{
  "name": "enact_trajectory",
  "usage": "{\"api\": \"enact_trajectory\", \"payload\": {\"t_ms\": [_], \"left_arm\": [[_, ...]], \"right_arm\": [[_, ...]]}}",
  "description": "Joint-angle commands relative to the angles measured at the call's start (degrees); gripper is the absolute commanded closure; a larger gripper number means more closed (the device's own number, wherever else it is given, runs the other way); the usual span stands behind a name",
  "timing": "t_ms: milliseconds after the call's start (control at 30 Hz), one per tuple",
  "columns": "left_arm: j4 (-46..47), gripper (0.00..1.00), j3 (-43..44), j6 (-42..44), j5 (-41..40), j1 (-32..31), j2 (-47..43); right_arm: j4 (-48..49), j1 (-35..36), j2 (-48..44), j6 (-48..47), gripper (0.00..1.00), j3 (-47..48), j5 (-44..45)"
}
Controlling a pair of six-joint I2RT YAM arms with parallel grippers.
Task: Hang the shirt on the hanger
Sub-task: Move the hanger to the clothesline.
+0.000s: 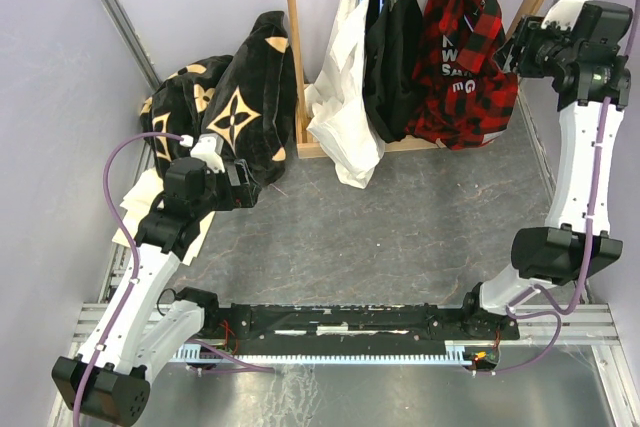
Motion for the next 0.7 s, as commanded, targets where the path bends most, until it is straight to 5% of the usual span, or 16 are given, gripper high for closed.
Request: {"api": "enact_trajectory", "payload": {"t_ms": [0, 400, 667], "left_arm": [[1.88, 0.01, 0.99, -1.0, 0.97, 0.03, 0.05], [1.47, 0.01, 1.04, -1.44, 1.06, 0.02, -0.65], [1.33, 0.01, 0.55, -1.63, 1.15, -0.04, -1.07]], "right_arm": [[3.44, 3.31, 1.48, -5.54, 0.43, 2.59, 1.12], [4.1, 15.97, 0.83, -9.55, 0.85, 1.06, 16.74], [2.57, 22.69, 2.53, -7.45, 0.98, 1.89, 23.14]]}}
